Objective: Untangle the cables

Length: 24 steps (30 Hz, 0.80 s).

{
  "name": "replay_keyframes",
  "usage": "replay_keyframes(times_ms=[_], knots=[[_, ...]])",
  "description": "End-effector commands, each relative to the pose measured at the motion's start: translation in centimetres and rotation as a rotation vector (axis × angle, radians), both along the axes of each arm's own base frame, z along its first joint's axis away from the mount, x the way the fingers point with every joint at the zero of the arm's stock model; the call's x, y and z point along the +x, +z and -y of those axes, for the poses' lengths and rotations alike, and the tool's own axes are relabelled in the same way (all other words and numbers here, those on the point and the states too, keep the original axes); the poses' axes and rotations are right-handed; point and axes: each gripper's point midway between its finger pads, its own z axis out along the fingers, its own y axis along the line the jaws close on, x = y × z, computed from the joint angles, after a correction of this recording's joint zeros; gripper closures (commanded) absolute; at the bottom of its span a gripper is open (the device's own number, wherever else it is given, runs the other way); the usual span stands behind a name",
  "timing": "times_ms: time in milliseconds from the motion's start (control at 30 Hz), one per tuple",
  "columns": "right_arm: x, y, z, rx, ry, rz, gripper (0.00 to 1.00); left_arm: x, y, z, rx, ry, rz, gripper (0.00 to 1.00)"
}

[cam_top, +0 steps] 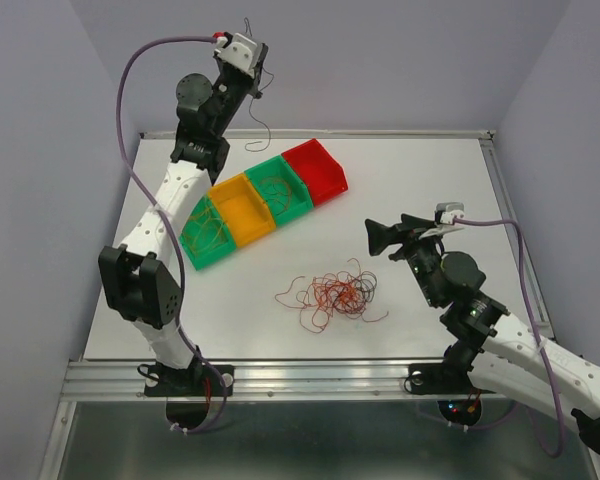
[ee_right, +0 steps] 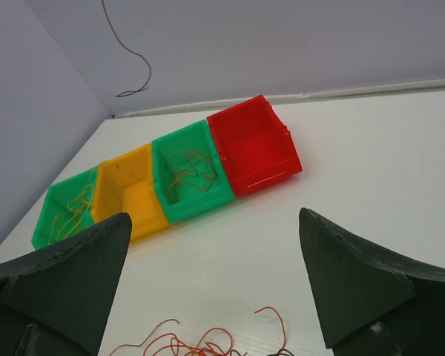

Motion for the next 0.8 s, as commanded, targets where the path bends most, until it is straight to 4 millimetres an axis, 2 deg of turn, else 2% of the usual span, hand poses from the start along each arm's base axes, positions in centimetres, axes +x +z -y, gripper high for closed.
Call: replay_keyframes(times_ms=[0, 33, 233, 267, 300, 333, 367, 433, 533, 600, 633, 700, 733, 767], knots=[[-0.3, -0.3, 0.2, 0.017, 0.004, 0.007, 0.01, -4.8, 6.3, -1.5, -0.002, 0.018, 0.177, 1.0], [-0.3, -0.2, 0.3, 0.019, 0.0, 0.009, 0.01, -6.0, 6.4, -1.9, 0.011, 0.025, 0.189, 1.0], [-0.5, -0.1, 0.1, 0.023, 0.02, 0.009, 0.01, -9.2, 6.5, -4.9, -0.072, 0.104, 0.132, 1.0], [-0.5, -0.1, 0.0, 0.023, 0.022, 0.009, 0.01, -10.4, 6.3, -5.2, -0.071, 0.103, 0.131, 1.0], [-0.5, -0.2, -0.1, 0.024, 0.022, 0.006, 0.01, -10.9, 6.0, -5.2, -0.06, 0.094, 0.134, 1.0], [-0.5, -0.2, -0.1, 0.02, 0.025, 0.005, 0.01, -11.1, 4.7, -5.2, -0.049, 0.092, 0.113, 1.0], [-0.4, -0.4, -0.2, 0.018, 0.025, 0.001, 0.01, -12.4, 5.3, -5.5, -0.054, 0.085, 0.13, 1.0], [-0.3, -0.6, -0.2, 0.015, 0.024, -0.003, 0.01, -13.3, 4.8, -5.6, -0.038, 0.076, 0.126, 1.0], [-0.4, -0.7, -0.3, 0.017, 0.029, -0.007, 0.01, -14.2, 3.4, -5.9, -0.02, 0.078, 0.107, 1.0], [-0.4, -0.7, -0.4, 0.019, 0.035, -0.007, 0.01, -14.6, 1.9, -6.0, -0.004, 0.078, 0.087, 1.0], [-0.5, -0.8, -0.5, 0.018, 0.04, -0.008, 0.01, -14.4, 0.4, -6.0, 0.009, 0.082, 0.061, 1.0], [-0.6, -0.9, -0.5, 0.022, 0.043, -0.009, 0.01, -14.9, -0.4, -6.4, 0.011, 0.094, 0.058, 1.0], [-0.6, -1.0, -0.5, 0.022, 0.046, -0.01, 0.01, -14.9, -1.9, -6.5, 0.021, 0.099, 0.036, 1.0], [-0.7, -0.9, -0.5, 0.023, 0.049, -0.009, 0.01, -15.0, -2.5, -6.6, 0.021, 0.1, 0.03, 1.0]])
